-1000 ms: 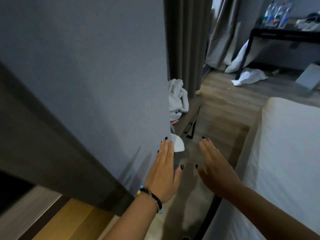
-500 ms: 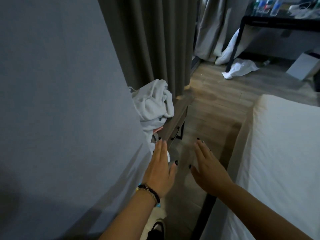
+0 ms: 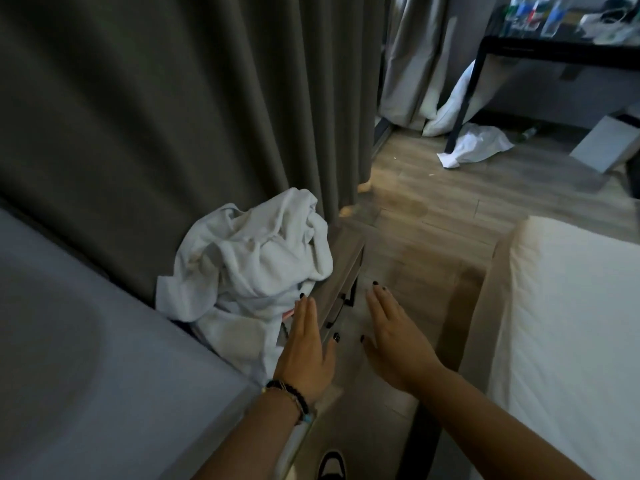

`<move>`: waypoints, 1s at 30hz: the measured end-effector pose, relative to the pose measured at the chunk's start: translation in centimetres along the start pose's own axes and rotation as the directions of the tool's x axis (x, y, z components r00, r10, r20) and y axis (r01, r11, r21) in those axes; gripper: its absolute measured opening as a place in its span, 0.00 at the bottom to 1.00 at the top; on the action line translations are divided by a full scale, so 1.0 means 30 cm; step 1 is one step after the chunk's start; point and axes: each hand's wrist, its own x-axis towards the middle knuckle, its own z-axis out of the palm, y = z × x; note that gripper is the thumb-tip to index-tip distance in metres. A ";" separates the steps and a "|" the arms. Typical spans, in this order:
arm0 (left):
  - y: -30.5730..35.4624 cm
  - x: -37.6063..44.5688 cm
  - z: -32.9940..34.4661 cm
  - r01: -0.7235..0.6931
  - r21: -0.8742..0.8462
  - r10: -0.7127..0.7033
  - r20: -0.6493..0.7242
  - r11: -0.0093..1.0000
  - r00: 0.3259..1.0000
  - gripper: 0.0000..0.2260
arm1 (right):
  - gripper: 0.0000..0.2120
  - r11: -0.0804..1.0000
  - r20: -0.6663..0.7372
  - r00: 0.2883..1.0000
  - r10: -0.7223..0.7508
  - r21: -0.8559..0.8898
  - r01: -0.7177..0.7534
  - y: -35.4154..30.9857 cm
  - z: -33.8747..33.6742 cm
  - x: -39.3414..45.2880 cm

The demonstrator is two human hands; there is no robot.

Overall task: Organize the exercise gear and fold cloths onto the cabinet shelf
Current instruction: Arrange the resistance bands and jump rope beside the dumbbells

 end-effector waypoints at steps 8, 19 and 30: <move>-0.032 0.232 0.105 0.139 -0.005 -0.139 -0.010 0.990 0.990 0.33 | 0.38 0.998 0.084 0.994 -0.068 0.007 0.067 0.176 0.043 0.296; -0.039 0.357 0.285 0.436 0.065 -0.429 -0.100 0.898 0.898 0.34 | 0.36 0.971 0.439 0.871 -0.221 0.017 0.238 0.416 0.118 0.646; -0.183 0.404 0.566 0.525 -0.129 -0.537 -0.087 0.841 0.839 0.33 | 0.33 0.945 0.581 0.762 -0.286 0.040 0.323 0.595 0.468 0.793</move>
